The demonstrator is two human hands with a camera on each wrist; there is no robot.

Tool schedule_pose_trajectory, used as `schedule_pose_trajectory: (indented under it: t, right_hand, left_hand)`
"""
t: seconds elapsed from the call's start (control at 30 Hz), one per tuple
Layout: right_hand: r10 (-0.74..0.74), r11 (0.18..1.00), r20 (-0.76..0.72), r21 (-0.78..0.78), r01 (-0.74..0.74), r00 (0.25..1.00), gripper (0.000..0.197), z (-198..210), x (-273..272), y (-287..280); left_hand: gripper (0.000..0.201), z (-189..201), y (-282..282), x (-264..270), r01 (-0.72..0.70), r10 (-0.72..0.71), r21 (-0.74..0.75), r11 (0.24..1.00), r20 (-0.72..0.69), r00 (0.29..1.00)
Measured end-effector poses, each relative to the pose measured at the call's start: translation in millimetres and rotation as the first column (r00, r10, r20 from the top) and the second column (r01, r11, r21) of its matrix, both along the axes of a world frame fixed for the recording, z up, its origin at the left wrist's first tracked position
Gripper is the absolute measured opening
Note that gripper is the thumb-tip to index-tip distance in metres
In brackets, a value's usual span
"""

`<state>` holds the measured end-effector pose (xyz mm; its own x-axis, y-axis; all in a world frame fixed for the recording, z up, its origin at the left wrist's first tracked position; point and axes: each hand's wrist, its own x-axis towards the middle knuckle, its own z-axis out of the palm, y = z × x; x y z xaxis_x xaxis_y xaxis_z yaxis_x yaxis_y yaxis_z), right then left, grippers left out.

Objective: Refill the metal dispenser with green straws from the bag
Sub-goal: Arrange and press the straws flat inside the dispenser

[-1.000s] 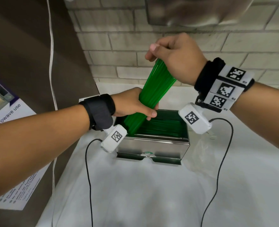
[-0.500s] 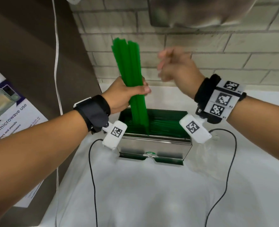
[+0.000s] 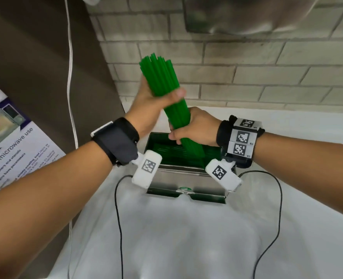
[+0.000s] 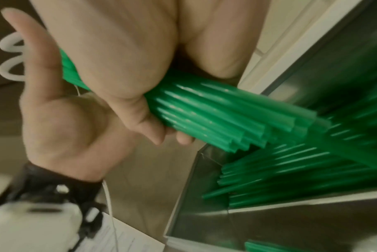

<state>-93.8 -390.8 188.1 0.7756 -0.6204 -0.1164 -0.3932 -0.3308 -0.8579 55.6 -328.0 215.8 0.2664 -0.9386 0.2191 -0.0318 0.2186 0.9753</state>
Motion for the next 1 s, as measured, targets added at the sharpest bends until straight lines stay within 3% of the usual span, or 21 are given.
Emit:
schedule_pose_trajectory:
  t: [0.07,0.17,0.23,0.3,0.4,0.43,0.47,0.53,0.57,0.63,0.7,0.77,0.83,0.9,1.0]
  right_hand:
    - [0.044,0.999,-0.057,-0.027,-0.046,0.997,0.018,0,-4,-1]
    - [0.046,0.996,-0.110,-0.070,-0.054,0.993,0.019,-3,-3,3]
    - [0.020,0.995,-0.115,-0.095,-0.031,0.993,0.018,-6,1,5]
    - [-0.019,0.994,-0.105,-0.108,0.007,0.994,0.018,-11,3,6]
    - [-0.041,0.996,-0.076,-0.082,0.035,0.996,0.018,-20,2,8]
    - [-0.036,0.997,-0.071,-0.068,0.031,0.997,0.017,-21,1,9]
    - [-0.032,0.998,-0.066,-0.056,0.029,0.997,0.016,-20,0,10]
    - [-0.035,0.998,-0.029,-0.062,0.033,0.999,0.014,-10,-6,9]
    - [-0.050,0.996,0.008,-0.074,0.051,0.999,0.013,-3,-10,8]
    - [-0.076,0.992,0.115,-0.093,0.087,0.990,0.011,15,-16,6]
    - [-0.068,0.989,0.213,-0.115,0.094,0.975,0.010,33,-19,5]
    - [-0.052,0.987,0.254,-0.133,0.089,0.966,0.011,43,-19,4]
    - [-0.065,0.987,0.311,-0.117,0.106,0.948,0.012,43,-20,3]
    - [-0.070,0.991,0.429,-0.071,0.111,0.900,0.014,42,-18,5]
    - [-0.026,0.998,0.599,-0.029,0.053,0.801,0.017,51,-6,20]
  left_hand:
    - [0.084,18,0,14,-0.079,0.127,-0.204,0.976,0.231,0.965]
    - [0.041,35,2,26,-0.006,0.199,-0.284,0.959,0.657,0.727]
    - [0.027,39,2,27,0.003,0.162,-0.215,0.977,0.746,0.646]
    - [0.028,39,4,22,0.007,0.090,-0.120,0.993,0.775,0.626]
    - [0.026,40,5,18,0.066,0.010,-0.053,0.996,0.849,0.528]
    - [0.026,40,5,18,0.113,-0.030,-0.041,0.993,0.821,0.570]
    - [0.028,39,5,19,0.162,-0.080,-0.044,0.986,0.727,0.681]
    - [0.034,34,5,26,0.142,-0.110,-0.089,0.986,0.298,0.948]
    - [0.037,30,7,30,0.061,-0.057,-0.076,0.995,0.055,0.997]
    - [0.055,19,11,37,-0.066,0.080,0.064,0.996,-0.249,0.965]
    - [0.069,6,15,45,-0.055,0.121,0.189,0.980,-0.355,0.927]
    - [0.071,4,20,51,-0.061,0.135,0.187,0.980,-0.417,0.899]
    - [0.066,6,24,54,-0.091,0.158,0.168,0.982,-0.452,0.878]
    - [0.058,2,29,50,-0.037,0.141,0.277,0.960,-0.368,0.919]
    - [0.068,-19,36,22,0.174,-0.014,0.531,0.829,-0.291,0.957]
